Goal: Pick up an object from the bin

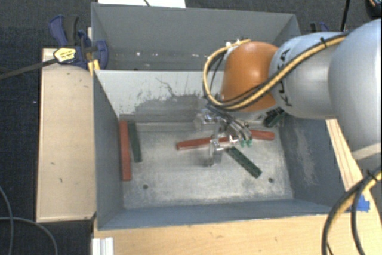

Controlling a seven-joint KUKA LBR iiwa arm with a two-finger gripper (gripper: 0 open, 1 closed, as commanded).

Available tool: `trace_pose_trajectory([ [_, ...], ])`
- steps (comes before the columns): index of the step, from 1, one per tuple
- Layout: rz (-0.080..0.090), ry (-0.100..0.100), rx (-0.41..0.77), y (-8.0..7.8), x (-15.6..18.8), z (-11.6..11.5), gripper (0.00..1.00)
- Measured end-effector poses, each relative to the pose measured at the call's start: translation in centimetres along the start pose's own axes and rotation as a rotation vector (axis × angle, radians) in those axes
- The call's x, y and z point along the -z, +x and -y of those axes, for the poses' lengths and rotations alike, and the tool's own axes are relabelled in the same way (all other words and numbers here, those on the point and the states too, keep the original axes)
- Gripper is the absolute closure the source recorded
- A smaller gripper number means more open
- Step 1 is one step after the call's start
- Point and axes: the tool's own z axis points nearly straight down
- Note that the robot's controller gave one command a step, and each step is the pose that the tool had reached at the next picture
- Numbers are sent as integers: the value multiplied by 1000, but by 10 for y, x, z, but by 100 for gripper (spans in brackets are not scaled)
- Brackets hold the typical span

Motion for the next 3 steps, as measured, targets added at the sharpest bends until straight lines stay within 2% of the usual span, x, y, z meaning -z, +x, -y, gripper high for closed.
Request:
trace_pose_trajectory([
  [1,-8,1,-53,43,0,-20,0],
  [2,-4,2,-56,41,0,-19,100],
  [3,6,2,180,2,153,-61,100],
])
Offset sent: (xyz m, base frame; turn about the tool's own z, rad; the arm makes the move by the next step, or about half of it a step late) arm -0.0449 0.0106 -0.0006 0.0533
